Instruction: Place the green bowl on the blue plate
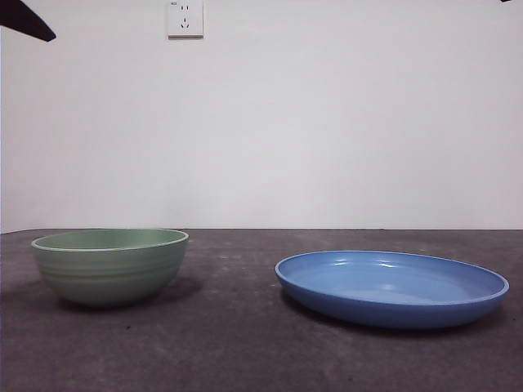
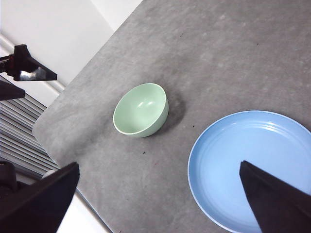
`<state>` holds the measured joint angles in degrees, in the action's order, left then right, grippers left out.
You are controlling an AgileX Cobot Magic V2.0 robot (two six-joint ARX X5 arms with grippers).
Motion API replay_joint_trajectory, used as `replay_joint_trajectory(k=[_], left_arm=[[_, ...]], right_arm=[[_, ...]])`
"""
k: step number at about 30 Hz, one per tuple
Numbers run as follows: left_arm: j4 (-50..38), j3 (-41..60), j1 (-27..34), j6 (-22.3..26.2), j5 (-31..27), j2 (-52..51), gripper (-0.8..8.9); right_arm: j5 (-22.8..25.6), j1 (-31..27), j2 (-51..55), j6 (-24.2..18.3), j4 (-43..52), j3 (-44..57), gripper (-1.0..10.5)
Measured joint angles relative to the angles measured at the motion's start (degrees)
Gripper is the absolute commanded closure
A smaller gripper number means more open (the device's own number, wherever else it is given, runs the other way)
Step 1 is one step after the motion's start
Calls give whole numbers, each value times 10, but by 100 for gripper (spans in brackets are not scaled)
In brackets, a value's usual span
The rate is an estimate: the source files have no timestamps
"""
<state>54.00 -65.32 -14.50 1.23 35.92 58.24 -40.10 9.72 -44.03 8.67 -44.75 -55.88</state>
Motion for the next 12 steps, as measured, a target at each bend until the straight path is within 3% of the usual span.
replay_joint_trajectory(k=[6, 12], left_arm=[[0, 0, 0, 4, -20, 7, 215], [0, 0, 0, 4, -117, 29, 215]], right_arm=[[0, 0, 0, 0, -3, 0, 324], [0, 0, 0, 0, -8, 0, 325]])
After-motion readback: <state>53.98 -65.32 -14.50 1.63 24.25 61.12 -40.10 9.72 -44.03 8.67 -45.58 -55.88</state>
